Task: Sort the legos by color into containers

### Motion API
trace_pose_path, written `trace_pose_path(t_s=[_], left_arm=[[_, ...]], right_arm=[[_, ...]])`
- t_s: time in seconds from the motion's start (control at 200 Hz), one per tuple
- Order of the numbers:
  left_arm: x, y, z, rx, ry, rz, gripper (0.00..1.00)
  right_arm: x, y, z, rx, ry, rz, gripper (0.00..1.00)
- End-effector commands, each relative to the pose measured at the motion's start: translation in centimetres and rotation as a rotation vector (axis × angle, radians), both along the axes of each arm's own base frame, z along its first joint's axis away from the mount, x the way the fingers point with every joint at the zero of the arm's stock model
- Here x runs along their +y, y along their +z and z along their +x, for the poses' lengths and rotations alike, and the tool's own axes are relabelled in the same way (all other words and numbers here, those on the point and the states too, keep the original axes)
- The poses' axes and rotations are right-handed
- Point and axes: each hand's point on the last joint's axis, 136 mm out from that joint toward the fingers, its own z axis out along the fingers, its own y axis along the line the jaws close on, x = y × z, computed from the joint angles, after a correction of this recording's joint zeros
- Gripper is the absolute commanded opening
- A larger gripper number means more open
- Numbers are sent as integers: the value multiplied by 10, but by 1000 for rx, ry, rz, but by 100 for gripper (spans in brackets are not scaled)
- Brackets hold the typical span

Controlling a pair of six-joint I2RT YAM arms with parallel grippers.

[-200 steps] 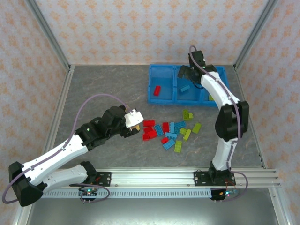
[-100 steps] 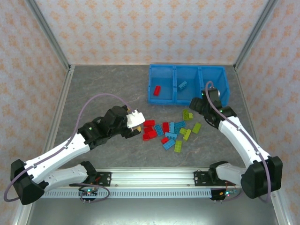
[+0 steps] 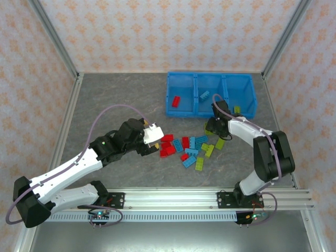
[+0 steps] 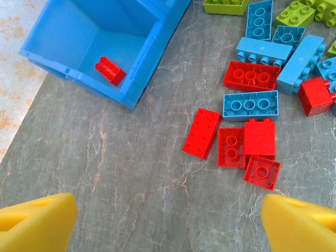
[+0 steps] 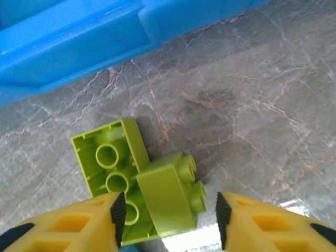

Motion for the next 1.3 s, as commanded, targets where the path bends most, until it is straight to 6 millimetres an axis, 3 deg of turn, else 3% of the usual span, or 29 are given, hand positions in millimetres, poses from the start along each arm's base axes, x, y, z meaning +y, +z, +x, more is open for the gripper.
trace_pose_path(t_s=[0.0,0.285,0.525,0.706,0.876,0.971,1.071,1.151,1.201,1.291], left_arm=[[0,6,0,-17,-12,-10,92],[0,8,-1,-22,-16,-16,92],[0,7,-1,-20,-16,-14,92],[1,8,-1,-21,-12,-12,93],[1,9,-1,-23,-12,-14,92],[1,9,-1,-23,-14,-17,93],[0,9,-1,-21,-16,-19,93],[-1,8,-1,-17,-19,-19,93],[-1,8,-1,-14,-19,-20,93],[0,9,-2,-16,-19,-18,93]], right_arm=[[-4,7,17,-66,-45,-10,47],[-9,-7,1,-35,-73,-13,36],[-10,-14,-8,-4,-68,-12,44],[-17,-6,-9,-25,-93,-36,29],[-30,36,-9,-145,-143,-59,22],[-45,78,-8,-269,-201,-79,16],[-74,123,-4,-399,-306,-135,14],[-98,158,12,-492,-372,-160,14],[-111,169,28,-503,-398,-168,14],[-129,168,64,-459,-414,-157,14]])
